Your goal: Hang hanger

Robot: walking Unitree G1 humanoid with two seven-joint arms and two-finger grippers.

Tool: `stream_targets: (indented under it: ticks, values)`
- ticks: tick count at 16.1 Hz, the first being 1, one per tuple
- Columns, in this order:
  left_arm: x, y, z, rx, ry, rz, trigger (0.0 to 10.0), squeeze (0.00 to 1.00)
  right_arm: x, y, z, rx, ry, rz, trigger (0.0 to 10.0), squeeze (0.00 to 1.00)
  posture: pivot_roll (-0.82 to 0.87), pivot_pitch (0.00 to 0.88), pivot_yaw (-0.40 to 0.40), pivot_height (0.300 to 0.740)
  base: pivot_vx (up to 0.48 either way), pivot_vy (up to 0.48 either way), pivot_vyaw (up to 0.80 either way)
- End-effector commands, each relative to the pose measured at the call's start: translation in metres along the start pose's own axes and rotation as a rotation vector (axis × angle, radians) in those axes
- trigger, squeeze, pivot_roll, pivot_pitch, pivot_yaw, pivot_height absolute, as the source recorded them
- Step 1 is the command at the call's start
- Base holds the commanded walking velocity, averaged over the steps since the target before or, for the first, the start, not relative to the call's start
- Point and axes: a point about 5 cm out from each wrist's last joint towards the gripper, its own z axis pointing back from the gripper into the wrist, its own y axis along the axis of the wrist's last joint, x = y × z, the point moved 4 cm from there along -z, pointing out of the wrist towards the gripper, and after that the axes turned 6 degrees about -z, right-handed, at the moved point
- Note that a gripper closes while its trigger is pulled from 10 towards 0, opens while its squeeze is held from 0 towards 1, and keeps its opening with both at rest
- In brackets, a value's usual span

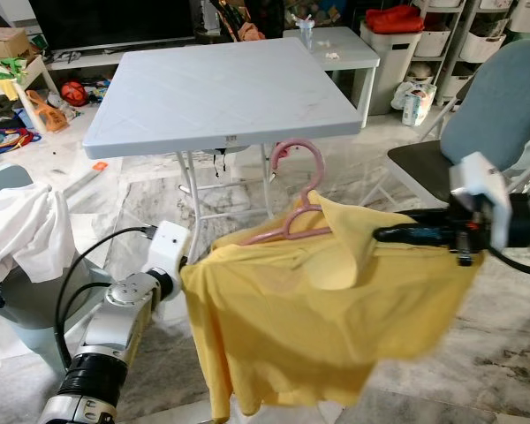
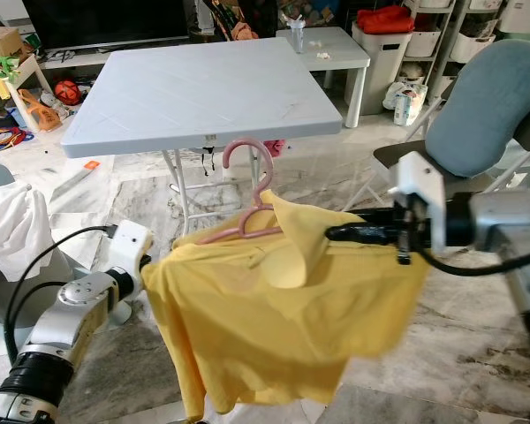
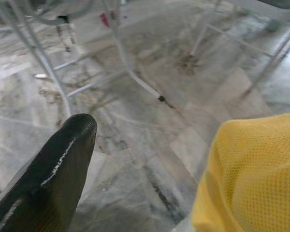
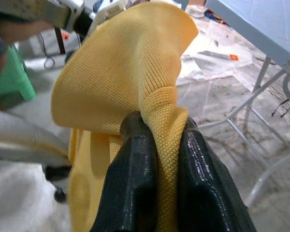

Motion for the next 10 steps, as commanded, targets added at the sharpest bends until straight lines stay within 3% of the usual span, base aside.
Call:
stream_targets:
  ticks: [1, 3, 4, 5, 7, 10]
  values:
    - [0.022, -0.007, -0.008, -0.038, -0.050, 0.008, 10.0, 0.00, 0.002, 0.054, 0.002, 0.269, -0.019, 0.087, 10.0, 0.00, -0.15, 0.000, 0.049, 0.740, 0.000, 0.000, 0.00]
    - [0.008, -0.003, -0.007, -0.019, 0.035, 0.009, 10.0, 0.00, 0.004, 0.048, -0.001, 0.265, -0.043, 0.071, 10.0, 0.00, -0.15, 0.000, 0.049, 0.740, 0.000, 0.000, 0.00]
    - [-0.005, -0.001, -0.007, -0.014, 0.110, 0.016, 10.0, 0.00, 0.001, 0.043, -0.004, 0.246, -0.030, 0.070, 10.0, 0.00, -0.14, 0.000, 0.049, 0.740, 0.000, 0.000, 0.00]
    - [-0.027, 0.003, -0.004, 0.003, 0.236, 0.003, 10.0, 0.00, -0.002, 0.037, -0.008, 0.225, -0.013, 0.058, 10.0, 0.00, -0.15, 0.000, 0.049, 0.740, 0.000, 0.000, 0.00]
    - [-0.033, 0.007, -0.003, 0.031, 0.266, 0.130, 10.0, 0.00, -0.006, 0.025, -0.010, 0.183, 0.014, 0.031, 10.0, 0.00, -0.15, 0.000, 0.047, 0.740, 0.000, 0.000, 0.00]
    - [-0.035, 0.008, -0.002, 0.030, 0.291, 0.015, 10.0, 0.00, -0.007, 0.019, -0.011, 0.176, 0.020, -0.021, 10.0, 0.00, -0.14, 0.000, 0.044, 0.740, 0.000, 0.000, 0.00]
